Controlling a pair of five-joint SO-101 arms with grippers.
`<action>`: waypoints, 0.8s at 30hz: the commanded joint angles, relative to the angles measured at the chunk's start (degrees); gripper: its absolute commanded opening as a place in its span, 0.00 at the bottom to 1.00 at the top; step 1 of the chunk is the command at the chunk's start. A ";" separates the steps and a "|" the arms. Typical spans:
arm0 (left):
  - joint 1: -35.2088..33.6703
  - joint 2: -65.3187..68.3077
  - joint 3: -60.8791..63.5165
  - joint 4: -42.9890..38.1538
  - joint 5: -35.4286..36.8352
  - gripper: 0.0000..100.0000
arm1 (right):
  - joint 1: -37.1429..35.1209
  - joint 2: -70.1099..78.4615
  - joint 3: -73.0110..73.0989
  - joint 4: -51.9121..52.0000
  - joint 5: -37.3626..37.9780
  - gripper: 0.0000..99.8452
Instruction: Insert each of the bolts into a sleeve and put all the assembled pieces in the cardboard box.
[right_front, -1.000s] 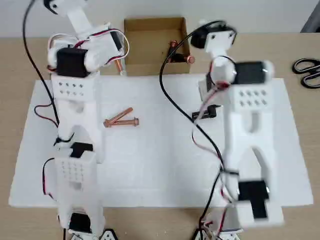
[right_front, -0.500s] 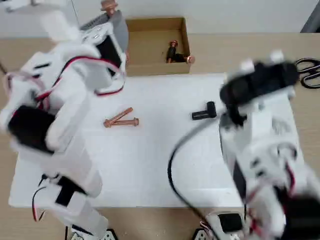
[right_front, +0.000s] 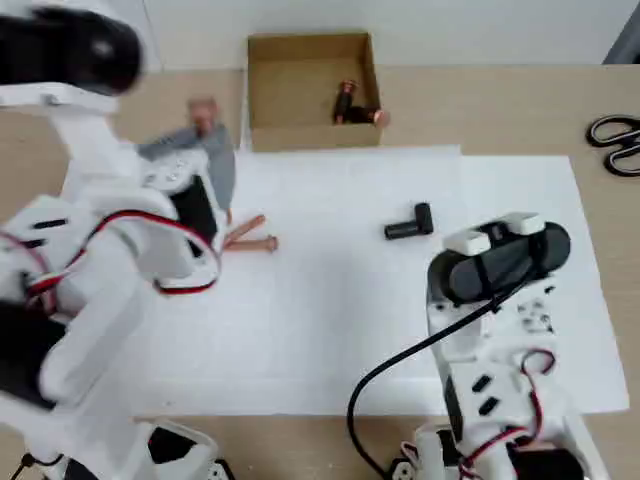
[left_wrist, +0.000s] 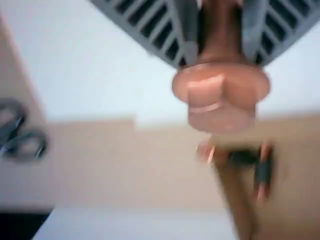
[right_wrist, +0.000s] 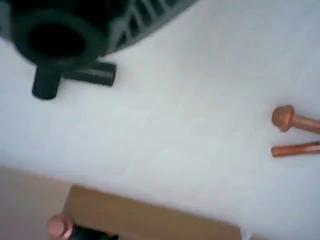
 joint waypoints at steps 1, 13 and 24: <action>0.09 -4.31 14.55 -9.32 2.20 0.01 | 0.13 -3.56 10.81 -14.90 0.35 0.01; 0.35 -8.88 48.84 -44.66 7.47 0.01 | -12.00 -4.00 30.33 -28.97 -4.66 0.00; 2.55 -9.14 63.52 -60.92 7.30 0.01 | -14.64 -4.62 41.76 -33.98 -19.60 0.00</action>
